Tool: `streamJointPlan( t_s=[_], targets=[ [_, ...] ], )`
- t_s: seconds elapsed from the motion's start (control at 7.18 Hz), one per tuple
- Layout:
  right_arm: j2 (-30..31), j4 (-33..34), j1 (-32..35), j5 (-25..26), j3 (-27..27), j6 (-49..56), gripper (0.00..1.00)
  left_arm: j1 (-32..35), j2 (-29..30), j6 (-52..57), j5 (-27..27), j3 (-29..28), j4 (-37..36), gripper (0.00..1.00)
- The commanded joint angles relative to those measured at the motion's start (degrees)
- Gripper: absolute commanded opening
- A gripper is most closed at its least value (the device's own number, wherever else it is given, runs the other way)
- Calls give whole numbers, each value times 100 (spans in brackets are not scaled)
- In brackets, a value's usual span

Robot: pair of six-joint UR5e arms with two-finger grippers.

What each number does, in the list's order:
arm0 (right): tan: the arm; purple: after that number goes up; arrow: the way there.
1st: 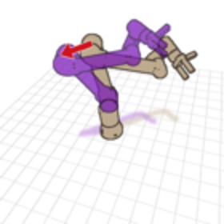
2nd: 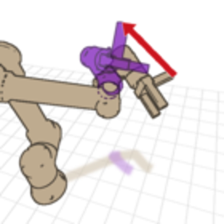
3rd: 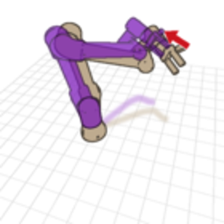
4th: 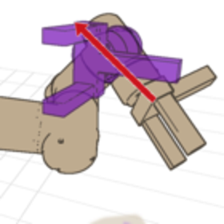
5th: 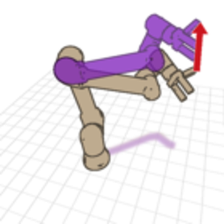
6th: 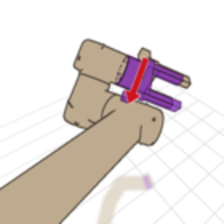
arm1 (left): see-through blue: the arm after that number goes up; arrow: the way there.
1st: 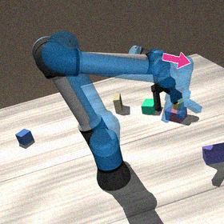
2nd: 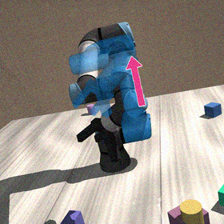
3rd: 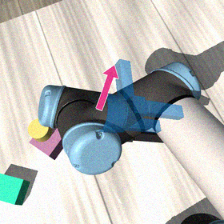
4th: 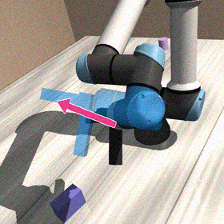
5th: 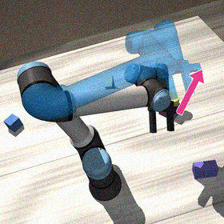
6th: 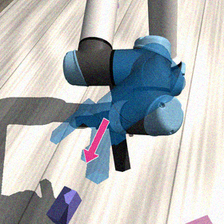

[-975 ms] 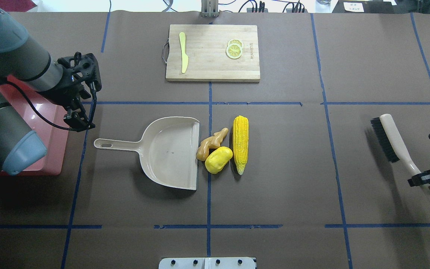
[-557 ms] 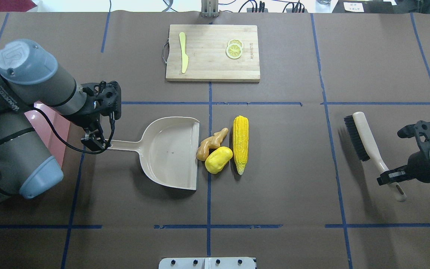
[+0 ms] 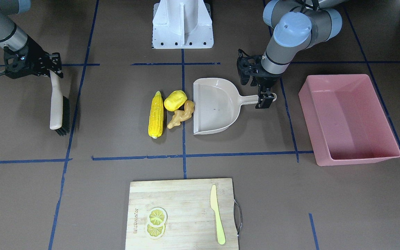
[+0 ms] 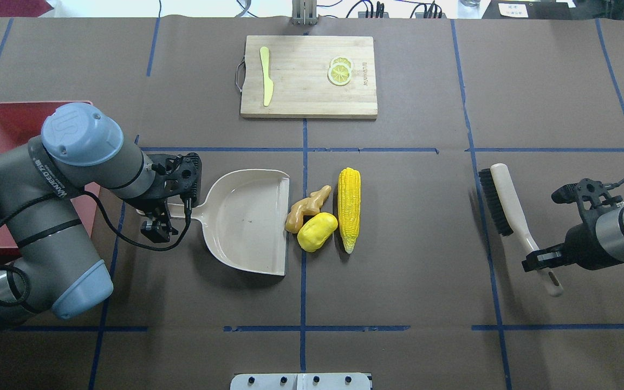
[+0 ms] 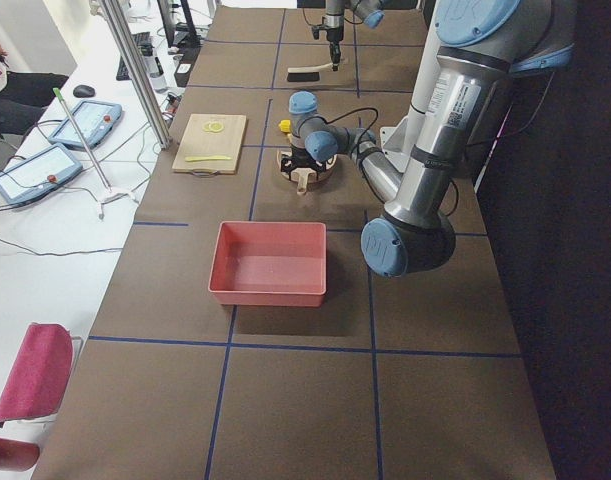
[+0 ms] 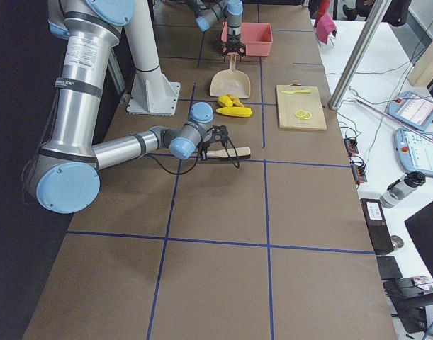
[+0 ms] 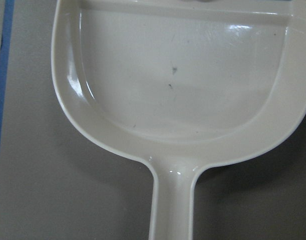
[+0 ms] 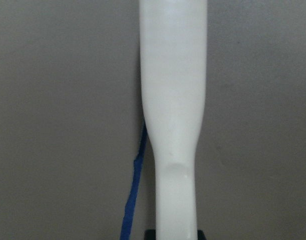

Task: Sweep and dump trash into bin
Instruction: 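Grasp the dustpan handle with left gripper while right gripper brings brush to vegetables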

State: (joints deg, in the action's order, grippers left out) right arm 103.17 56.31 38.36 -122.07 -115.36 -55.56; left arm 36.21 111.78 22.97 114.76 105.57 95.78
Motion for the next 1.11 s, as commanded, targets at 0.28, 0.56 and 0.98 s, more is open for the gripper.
streamJointPlan(
  t_s=[0.28, 0.56, 0.98],
  targets=[
    [-788, 951, -320, 393, -66, -201, 0, -52, 169, -3, -173, -317, 2, 92],
    [-1113, 1320, -382, 438, -83, -271, 0, -52, 99, -29, -182, -318, -7, 77],
    [-1639, 1951, -663, 438, -74, -333, 1, -52, 90, -56, -200, -265, -130, 37]
  ],
)
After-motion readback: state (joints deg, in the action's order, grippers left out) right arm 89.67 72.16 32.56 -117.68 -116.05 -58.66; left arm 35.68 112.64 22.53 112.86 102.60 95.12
